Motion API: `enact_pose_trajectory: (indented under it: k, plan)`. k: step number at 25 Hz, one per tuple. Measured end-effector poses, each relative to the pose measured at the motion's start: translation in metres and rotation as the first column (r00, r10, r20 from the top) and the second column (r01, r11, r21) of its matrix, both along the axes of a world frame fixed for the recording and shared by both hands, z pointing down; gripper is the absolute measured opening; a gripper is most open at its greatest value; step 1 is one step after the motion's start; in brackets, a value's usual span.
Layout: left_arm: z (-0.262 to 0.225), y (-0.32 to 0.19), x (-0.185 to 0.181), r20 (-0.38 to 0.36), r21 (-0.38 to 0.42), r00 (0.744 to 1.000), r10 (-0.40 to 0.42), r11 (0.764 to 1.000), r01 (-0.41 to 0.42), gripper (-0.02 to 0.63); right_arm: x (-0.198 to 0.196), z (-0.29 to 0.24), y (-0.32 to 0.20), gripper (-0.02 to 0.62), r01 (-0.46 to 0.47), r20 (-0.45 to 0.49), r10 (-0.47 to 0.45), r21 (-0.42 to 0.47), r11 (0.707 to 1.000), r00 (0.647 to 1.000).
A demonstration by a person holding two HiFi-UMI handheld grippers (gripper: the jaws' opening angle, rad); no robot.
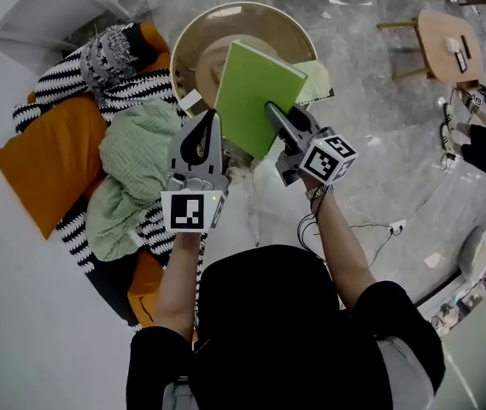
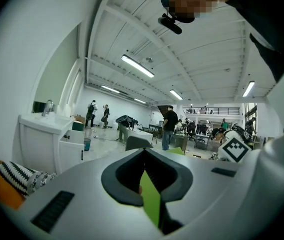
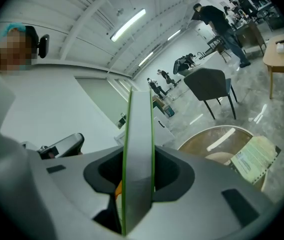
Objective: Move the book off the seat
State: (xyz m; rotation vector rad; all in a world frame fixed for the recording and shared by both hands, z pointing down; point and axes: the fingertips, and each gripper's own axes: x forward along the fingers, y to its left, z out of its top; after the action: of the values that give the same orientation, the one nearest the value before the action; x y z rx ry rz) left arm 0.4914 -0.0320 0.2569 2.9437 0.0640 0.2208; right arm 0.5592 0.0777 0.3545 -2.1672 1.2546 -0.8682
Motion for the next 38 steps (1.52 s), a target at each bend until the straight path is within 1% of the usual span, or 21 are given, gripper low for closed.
enact_pose_trajectory:
  k: [4,6,13,18,23,29,35,38]
  plan:
    - [0.026,-0.002,0.006,0.023,-0.007,0.999,-0.025,1.0,0.025,0.011,0.001,0.05,0.0,0.144,-0.021,0.089,0.022,-0.018,1.0,0.996]
    - [0.037,-0.003,0.009,0.031,-0.014,0.999,-0.035,0.999,0.036,0.011,0.001,0.071,0.0,0.144,-0.027,0.119,0.03,-0.025,0.999,0.993]
    - [0.082,-0.001,0.024,0.064,-0.033,0.997,-0.036,0.999,0.038,0.011,0.007,0.129,-0.005,0.144,-0.021,0.168,0.03,-0.056,0.998,0.985]
    - [0.114,0.008,0.033,0.084,-0.037,0.996,-0.025,0.999,0.029,0.011,0.011,0.169,0.003,0.144,-0.021,0.209,0.04,-0.091,0.996,0.977]
    - [0.15,0.01,0.037,0.109,-0.059,0.993,-0.035,0.997,0.042,0.011,0.01,0.213,0.013,0.144,-0.022,0.257,0.054,-0.126,0.992,0.965]
    - [0.186,0.014,0.043,0.113,-0.062,0.993,-0.033,0.997,0.04,0.011,0.015,0.263,0.018,0.144,-0.02,0.299,0.068,-0.16,0.987,0.952]
    - [0.219,0.017,0.04,0.135,-0.092,0.99,-0.049,0.994,0.062,0.011,0.012,0.302,0.013,0.144,0.028,0.333,0.033,-0.177,0.984,0.942]
    - [0.238,0.021,0.035,0.163,-0.101,0.986,-0.048,0.993,0.065,0.011,0.01,0.32,0.008,0.144,0.063,0.348,0.004,-0.18,0.982,0.937]
